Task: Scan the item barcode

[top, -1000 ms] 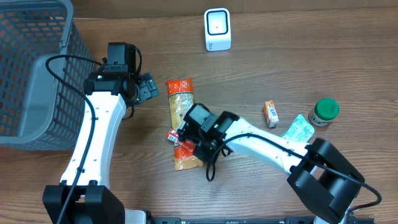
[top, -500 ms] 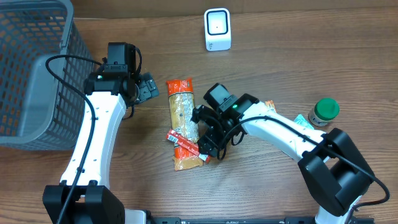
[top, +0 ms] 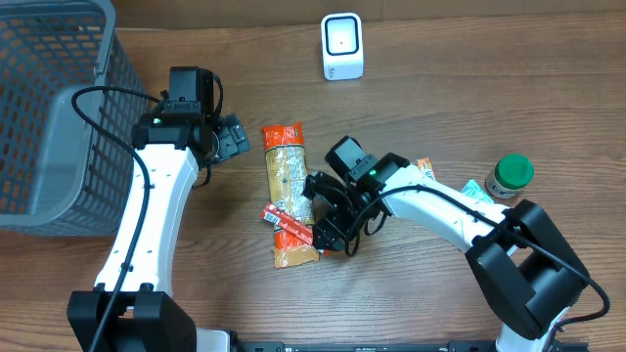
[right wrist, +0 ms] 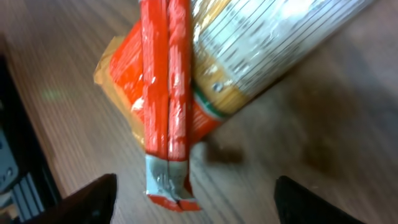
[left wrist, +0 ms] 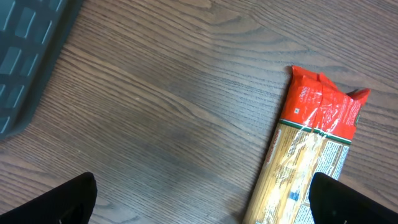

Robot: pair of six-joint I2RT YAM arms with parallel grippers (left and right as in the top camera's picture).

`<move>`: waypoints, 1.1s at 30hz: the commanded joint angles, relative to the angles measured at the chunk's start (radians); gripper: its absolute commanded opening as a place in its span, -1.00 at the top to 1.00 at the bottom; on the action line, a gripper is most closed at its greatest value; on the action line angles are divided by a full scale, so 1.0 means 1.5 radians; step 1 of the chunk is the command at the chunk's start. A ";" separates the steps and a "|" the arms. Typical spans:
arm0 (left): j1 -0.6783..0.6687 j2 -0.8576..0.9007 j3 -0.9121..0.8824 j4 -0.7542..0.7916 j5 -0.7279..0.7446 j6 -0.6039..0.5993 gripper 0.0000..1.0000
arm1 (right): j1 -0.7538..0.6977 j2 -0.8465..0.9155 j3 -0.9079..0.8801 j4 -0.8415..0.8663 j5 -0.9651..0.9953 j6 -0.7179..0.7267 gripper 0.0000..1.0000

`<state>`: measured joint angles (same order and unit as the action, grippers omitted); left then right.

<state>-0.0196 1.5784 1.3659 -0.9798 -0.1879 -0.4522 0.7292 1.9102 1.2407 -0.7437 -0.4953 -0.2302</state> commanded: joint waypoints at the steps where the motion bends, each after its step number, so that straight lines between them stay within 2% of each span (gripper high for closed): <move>1: 0.000 0.003 0.001 0.001 -0.007 0.007 -1.00 | 0.004 -0.023 -0.009 0.006 -0.036 0.002 -0.51; 7: 0.000 0.003 0.001 0.001 -0.007 0.007 -0.99 | 0.004 -0.023 -0.011 0.006 -0.052 0.002 -0.46; 13: 0.000 0.003 0.001 0.001 -0.007 0.007 -0.99 | 0.011 -0.023 -0.023 0.021 -0.075 0.053 -0.16; 22: 0.000 0.003 0.001 0.000 -0.007 0.007 -1.00 | 0.016 -0.023 -0.034 0.029 -0.075 0.063 -0.06; 28: 0.000 0.003 0.001 0.001 -0.007 0.007 -1.00 | 0.016 -0.023 -0.034 0.029 -0.076 0.069 0.20; 33: 0.000 0.003 0.001 0.001 -0.007 0.007 -0.99 | 0.016 -0.023 -0.034 0.026 -0.076 0.071 0.18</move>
<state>-0.0196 1.5784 1.3659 -0.9798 -0.1883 -0.4522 0.7486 1.9099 1.1946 -0.7048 -0.5957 -0.1287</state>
